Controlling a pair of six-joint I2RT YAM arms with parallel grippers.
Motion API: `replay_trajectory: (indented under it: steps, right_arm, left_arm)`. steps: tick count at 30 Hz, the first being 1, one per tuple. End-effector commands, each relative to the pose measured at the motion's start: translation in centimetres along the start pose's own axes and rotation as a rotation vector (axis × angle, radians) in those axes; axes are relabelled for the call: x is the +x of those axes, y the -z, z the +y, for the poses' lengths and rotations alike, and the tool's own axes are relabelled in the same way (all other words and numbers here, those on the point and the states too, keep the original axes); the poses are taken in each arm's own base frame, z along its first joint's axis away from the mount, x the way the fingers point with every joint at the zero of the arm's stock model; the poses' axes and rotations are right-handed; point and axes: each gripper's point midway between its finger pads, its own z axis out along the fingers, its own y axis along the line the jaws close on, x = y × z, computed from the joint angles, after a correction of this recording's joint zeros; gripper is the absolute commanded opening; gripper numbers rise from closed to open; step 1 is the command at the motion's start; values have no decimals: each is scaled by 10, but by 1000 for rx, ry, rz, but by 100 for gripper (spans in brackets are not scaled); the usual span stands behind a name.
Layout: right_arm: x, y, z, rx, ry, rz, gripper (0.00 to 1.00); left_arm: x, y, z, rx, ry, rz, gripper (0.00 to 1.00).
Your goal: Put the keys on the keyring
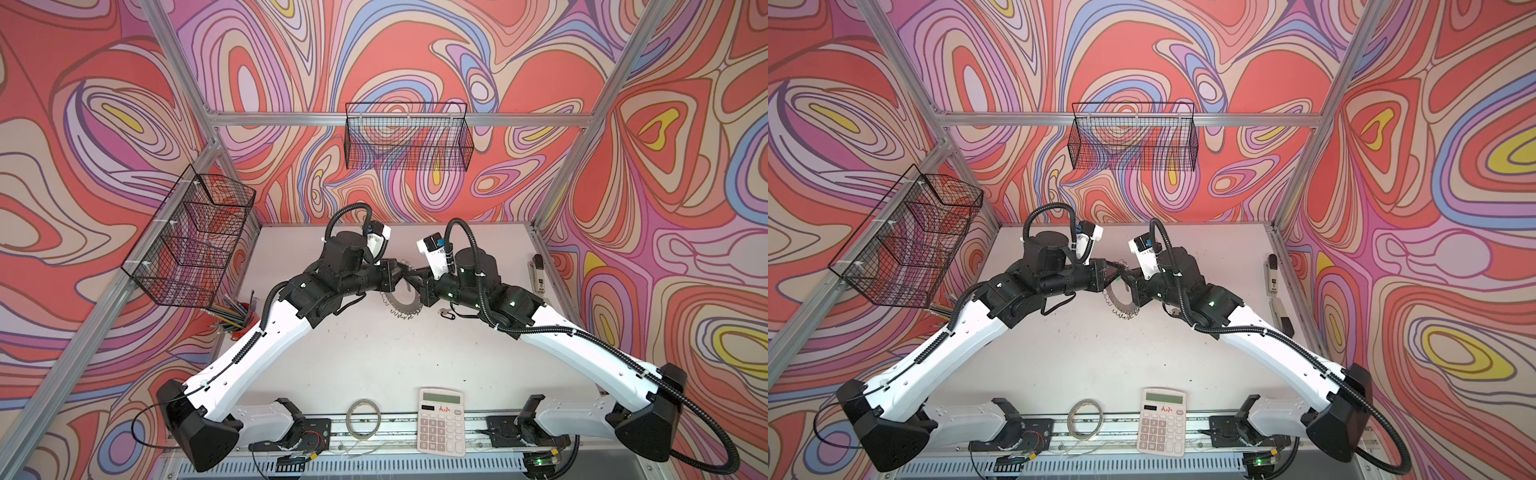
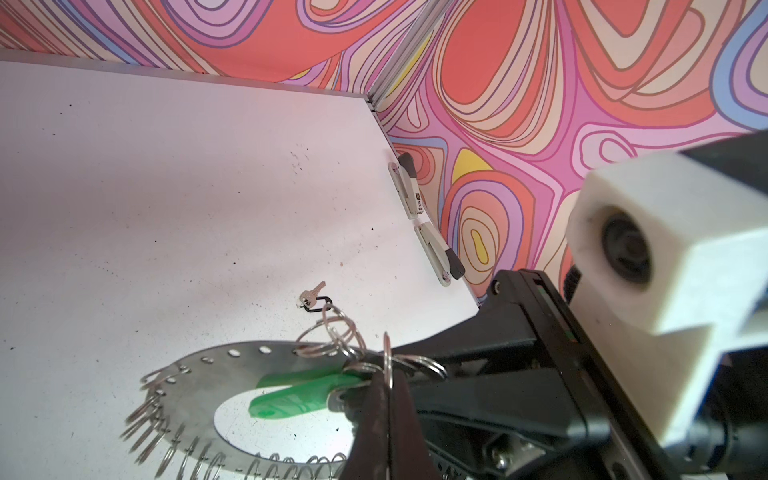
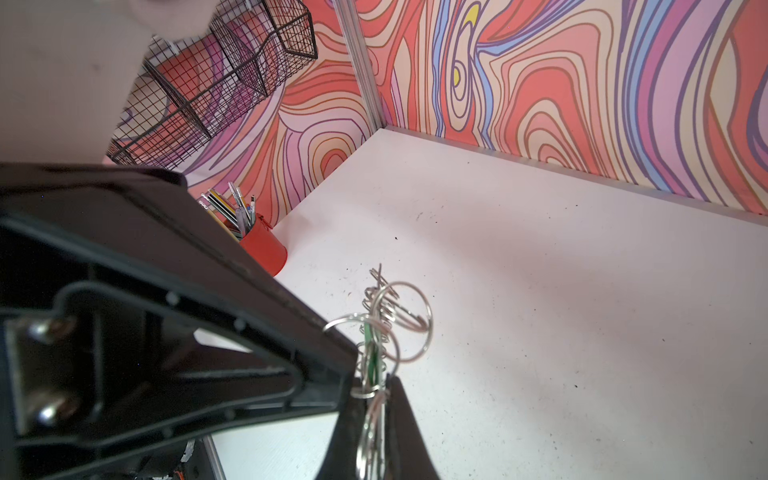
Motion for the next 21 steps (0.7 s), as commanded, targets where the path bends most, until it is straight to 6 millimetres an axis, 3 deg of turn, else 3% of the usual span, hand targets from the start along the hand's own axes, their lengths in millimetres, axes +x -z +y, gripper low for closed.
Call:
replay_trajectory:
  steps: [1,7,15,21]
  right_arm:
    - [-11,2,5,-17,24,-28,0]
    - [-5,1,-2,22,61,16,0]
    - [-3,5,-23,141,131,32,0]
    - [-1,2,-19,125,154,76,0]
  left_arm:
    - [-11,9,-2,-21,-31,-18,0]
    - [-5,24,0,-57,-91,52,0]
    - [27,37,15,-129,-189,307,0]
    - [51,45,31,-179,-246,440,0]
